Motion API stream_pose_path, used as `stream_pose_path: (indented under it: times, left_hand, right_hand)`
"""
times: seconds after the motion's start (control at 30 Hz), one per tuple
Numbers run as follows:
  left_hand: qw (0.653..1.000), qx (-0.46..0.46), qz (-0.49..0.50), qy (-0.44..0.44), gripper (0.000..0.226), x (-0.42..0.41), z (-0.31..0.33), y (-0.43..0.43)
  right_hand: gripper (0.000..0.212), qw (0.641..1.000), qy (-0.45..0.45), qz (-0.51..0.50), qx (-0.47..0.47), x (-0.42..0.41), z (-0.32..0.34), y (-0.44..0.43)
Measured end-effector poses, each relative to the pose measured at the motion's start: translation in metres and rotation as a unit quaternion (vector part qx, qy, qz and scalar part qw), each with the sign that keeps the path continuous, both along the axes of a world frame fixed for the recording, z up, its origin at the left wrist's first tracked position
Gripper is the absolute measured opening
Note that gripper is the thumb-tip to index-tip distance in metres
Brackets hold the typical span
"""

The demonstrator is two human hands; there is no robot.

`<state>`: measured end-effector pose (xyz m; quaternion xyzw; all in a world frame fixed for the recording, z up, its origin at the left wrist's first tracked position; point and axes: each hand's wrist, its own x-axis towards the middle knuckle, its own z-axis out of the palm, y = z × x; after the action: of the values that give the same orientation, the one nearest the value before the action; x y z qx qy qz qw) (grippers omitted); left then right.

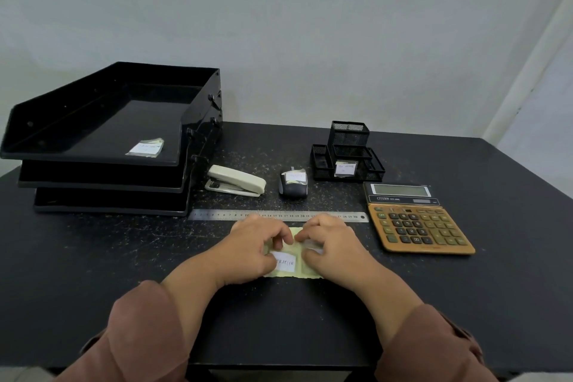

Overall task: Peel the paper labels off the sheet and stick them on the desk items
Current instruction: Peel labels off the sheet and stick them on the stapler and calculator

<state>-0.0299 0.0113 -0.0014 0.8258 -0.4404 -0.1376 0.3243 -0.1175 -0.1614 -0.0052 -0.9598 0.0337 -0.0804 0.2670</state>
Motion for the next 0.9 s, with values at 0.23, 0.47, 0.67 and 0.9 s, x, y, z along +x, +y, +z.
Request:
stream_pose_path:
  times: [0.23, 0.47, 0.67, 0.9]
  left_hand:
    - [0.999, 0.016, -0.009, -0.027, 0.037, 0.001, -0.001, -0.001]
    - [0.999, 0.016, -0.015, -0.023, 0.033, 0.001, 0.001, 0.0]
    - [0.999, 0.009, -0.023, -0.034, 0.035, -0.001, 0.002, 0.0]
    - [1.0, -0.009, -0.005, 0.02, 0.035, 0.0, -0.001, 0.002]
  right_hand:
    - [0.028, 0.998, -0.015, 0.001, -0.057, 0.002, -0.004, 0.001]
    - [0.027, 0.998, -0.047, 0.008, -0.046, -0.001, -0.002, 0.005]
    - [0.037, 0.998, -0.005, 0.014, -0.066, -0.003, 0.0, 0.012]
    - [0.024, 0.997, -0.001, 0.036, -0.07, -0.002, 0.001, 0.012]
